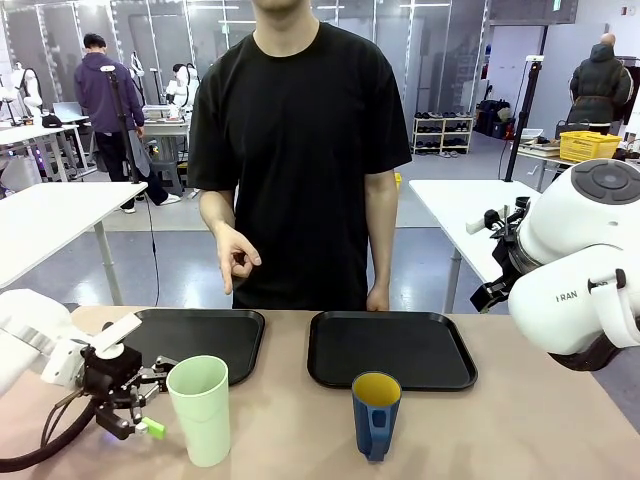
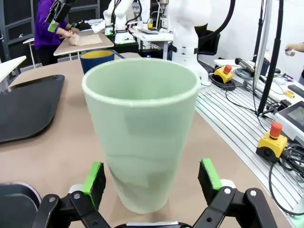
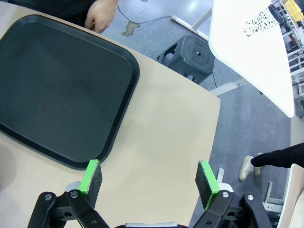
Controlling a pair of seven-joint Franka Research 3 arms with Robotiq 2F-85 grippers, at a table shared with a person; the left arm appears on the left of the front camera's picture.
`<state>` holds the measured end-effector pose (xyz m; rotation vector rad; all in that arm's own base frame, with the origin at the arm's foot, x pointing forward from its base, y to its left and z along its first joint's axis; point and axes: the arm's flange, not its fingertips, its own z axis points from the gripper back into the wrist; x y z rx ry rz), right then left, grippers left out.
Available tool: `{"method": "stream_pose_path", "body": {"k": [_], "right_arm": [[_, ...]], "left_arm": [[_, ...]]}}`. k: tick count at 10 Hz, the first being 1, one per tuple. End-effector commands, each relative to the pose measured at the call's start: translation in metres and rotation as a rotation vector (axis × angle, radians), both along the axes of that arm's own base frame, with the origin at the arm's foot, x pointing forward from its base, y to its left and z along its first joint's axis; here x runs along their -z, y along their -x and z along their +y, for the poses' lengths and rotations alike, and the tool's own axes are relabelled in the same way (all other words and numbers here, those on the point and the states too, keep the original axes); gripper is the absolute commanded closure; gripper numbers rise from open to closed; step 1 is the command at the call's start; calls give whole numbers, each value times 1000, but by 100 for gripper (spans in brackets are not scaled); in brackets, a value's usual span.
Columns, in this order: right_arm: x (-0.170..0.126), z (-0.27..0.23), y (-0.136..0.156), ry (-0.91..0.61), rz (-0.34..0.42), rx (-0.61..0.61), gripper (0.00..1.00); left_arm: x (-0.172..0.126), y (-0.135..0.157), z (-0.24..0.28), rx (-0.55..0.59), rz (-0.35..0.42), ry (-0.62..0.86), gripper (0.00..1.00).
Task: Sort and store the cups by type.
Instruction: Pick up the Reusable plastic cup.
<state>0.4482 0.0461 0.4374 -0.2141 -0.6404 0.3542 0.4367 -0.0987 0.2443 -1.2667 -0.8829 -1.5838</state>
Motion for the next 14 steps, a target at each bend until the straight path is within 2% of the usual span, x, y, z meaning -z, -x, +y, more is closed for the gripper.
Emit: {"method": "stream_pose_path", "body": {"k": [1, 14], "right_arm": [[1, 0, 0, 8, 1, -8, 0], [1, 0, 0, 8, 1, -8, 0]], "left_arm": [[8, -2, -12, 12, -30, 51, 0], [25, 0, -49, 112, 26, 89, 0]]}}
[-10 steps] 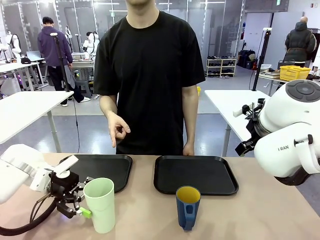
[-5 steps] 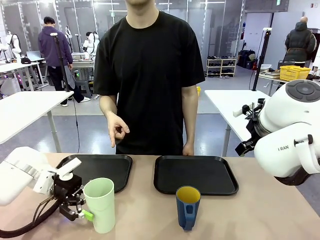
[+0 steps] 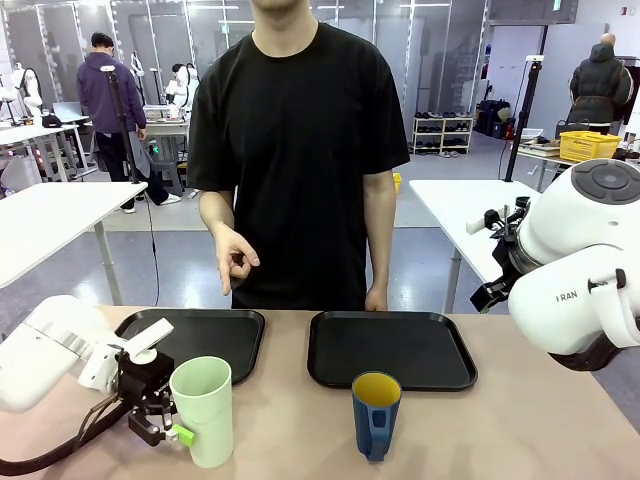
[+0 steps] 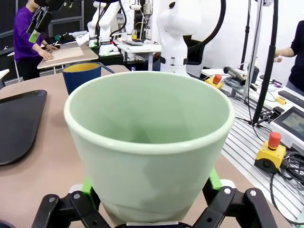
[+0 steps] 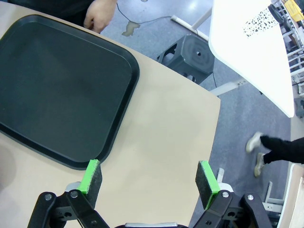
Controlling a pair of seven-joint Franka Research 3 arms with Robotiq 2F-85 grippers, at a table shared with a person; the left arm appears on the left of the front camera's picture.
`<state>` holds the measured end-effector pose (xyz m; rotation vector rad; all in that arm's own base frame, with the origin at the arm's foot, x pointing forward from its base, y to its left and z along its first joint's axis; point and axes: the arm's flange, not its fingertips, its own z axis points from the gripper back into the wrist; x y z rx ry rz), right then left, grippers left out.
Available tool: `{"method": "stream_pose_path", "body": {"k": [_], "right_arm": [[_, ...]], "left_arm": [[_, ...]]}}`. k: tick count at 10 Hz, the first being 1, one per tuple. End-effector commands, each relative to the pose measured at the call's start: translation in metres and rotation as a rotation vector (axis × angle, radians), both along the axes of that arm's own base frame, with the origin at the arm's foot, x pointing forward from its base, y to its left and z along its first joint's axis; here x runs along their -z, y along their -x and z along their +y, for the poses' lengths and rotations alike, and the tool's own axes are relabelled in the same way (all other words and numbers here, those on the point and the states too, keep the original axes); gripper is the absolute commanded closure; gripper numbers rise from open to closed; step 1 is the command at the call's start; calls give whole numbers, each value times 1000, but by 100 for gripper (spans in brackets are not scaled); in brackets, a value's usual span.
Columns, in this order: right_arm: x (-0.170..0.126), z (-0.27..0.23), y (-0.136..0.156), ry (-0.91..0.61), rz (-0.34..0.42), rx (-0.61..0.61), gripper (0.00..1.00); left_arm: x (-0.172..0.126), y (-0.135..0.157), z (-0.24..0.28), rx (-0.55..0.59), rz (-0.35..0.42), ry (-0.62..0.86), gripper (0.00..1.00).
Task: Sort and store the cups by type.
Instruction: Pick up the Reusable plastic cup.
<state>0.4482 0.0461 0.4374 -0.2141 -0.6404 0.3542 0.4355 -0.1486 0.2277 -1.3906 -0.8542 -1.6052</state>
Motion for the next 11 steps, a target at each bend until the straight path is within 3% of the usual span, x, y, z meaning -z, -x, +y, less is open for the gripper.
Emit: {"method": "stream_pose_path", "body": {"k": [1, 4, 5, 6, 7, 8, 9, 11], "right_arm": [[1, 0, 0, 8, 1, -8, 0], [1, 0, 0, 8, 1, -8, 0], [1, 0, 0, 8, 1, -8, 0], [1, 0, 0, 8, 1, -8, 0], [1, 0, 0, 8, 1, -8, 0], [1, 0, 0, 8, 1, -8, 0], [1, 0, 0, 8, 1, -8, 0], [1, 0, 0, 8, 1, -8, 0]], "left_arm": [[10, -2, 0, 29, -23, 58, 0], [13, -2, -1, 40, 6, 68, 0], [14, -3, -2, 51, -2, 74, 14], [14, -3, -1, 55, 2, 80, 19], [14, -3, -2, 60, 0, 72, 33], [13, -2, -2, 69, 4, 71, 37], [11, -1, -3, 53, 9, 75, 51], [-9, 4, 1, 4, -34, 98, 51]]}}
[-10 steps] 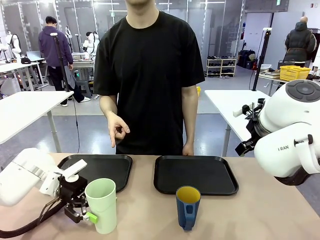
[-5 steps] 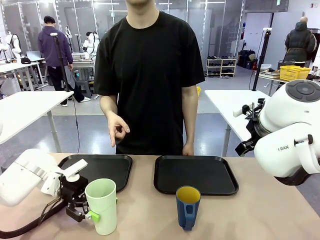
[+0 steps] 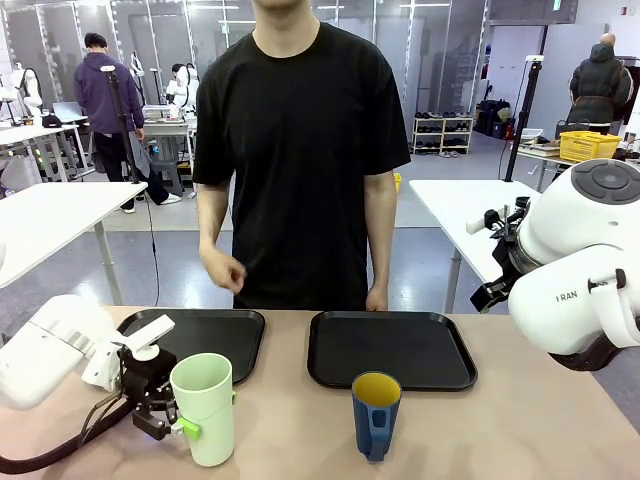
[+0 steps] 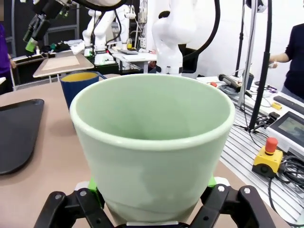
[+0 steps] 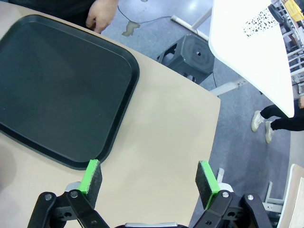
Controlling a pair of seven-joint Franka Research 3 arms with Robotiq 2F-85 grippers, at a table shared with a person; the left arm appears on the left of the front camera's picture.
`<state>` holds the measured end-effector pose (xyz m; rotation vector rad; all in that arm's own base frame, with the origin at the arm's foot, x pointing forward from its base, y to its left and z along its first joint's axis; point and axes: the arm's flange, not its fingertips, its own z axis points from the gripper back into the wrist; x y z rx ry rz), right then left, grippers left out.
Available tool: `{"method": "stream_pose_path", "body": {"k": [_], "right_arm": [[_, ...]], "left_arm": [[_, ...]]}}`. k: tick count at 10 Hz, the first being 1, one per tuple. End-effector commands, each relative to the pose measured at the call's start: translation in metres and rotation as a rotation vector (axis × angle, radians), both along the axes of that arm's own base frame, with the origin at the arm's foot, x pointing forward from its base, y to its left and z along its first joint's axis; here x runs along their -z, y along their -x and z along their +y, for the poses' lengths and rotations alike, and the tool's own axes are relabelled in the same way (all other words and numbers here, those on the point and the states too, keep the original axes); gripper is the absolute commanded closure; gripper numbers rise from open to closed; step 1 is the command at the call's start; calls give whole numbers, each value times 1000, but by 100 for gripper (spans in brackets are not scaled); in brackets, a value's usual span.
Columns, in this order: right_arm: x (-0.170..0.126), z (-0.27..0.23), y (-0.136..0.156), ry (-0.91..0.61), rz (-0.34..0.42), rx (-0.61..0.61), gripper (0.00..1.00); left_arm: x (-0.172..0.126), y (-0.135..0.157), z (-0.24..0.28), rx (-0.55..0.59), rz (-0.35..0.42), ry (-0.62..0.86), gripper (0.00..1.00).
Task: Sort and store the cups by type.
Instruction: Pick up the Reusable plastic cup, then place the picked Reusable plastic cup into the Flat Tray indicated by the person.
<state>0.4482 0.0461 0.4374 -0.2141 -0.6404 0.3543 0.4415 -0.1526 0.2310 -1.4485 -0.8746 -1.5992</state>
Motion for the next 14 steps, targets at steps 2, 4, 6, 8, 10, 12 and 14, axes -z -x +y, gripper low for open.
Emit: {"method": "stream_pose_path", "body": {"k": [2, 4, 6, 8, 10, 12, 14], "right_arm": [[1, 0, 0, 8, 1, -8, 0], [1, 0, 0, 8, 1, -8, 0], [1, 0, 0, 8, 1, -8, 0], [1, 0, 0, 8, 1, -8, 0], [1, 0, 0, 8, 1, -8, 0], [1, 0, 0, 8, 1, -8, 0], [1, 0, 0, 8, 1, -8, 0]], "left_arm": [[-28, 14, 10, -65, -95, 79, 51], [-39, 16, 17, -89, -118, 87, 51], [-51, -4, 9, -68, -81, 44, 51], [-51, -4, 9, -68, -81, 44, 51], [-51, -4, 9, -68, -81, 44, 51], [-51, -4, 9, -68, -81, 44, 51], [-51, -4, 9, -68, -81, 44, 51]]}}
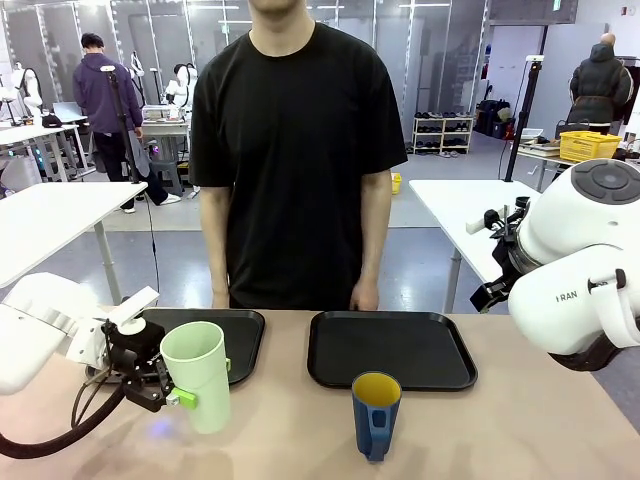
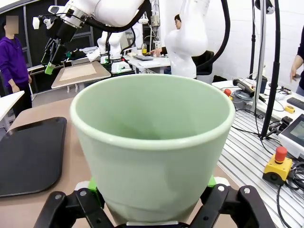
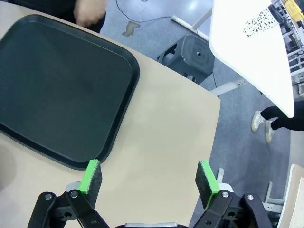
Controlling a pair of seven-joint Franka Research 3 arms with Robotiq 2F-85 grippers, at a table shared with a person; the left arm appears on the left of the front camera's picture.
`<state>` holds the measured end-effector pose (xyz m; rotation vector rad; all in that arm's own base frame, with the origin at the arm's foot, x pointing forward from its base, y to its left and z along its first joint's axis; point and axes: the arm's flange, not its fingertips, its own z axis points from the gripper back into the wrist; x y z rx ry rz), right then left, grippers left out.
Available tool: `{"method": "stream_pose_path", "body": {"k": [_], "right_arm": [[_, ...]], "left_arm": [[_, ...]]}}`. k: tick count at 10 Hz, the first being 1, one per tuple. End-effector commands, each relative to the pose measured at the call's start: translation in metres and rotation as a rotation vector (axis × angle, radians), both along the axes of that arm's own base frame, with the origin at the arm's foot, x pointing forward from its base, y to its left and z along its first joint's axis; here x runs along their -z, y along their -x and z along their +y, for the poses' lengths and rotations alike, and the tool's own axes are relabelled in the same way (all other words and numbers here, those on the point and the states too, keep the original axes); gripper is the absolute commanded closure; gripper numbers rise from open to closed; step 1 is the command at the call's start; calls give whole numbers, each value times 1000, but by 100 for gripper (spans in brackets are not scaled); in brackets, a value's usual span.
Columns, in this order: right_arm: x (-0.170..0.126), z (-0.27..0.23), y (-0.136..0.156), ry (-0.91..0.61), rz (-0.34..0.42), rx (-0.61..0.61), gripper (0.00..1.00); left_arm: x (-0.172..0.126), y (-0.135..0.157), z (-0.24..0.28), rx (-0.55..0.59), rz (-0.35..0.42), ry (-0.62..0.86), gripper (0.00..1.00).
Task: Sort and store the cups by type.
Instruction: Place the picked Reusable plastic cup into the Flat Tray indicated by the person.
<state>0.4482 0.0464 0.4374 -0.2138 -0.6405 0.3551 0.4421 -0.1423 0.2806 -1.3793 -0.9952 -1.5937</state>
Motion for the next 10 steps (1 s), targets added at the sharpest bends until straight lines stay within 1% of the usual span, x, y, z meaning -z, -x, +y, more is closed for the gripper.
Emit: {"method": "stream_pose_path", "body": {"k": [1, 10], "right_arm": [[1, 0, 0, 8, 1, -7, 0], [1, 0, 0, 8, 1, -7, 0]], "left_arm": [[-2, -3, -1, 6, -11, 2, 51], [-2, -3, -1, 6, -11, 2, 51]]}}
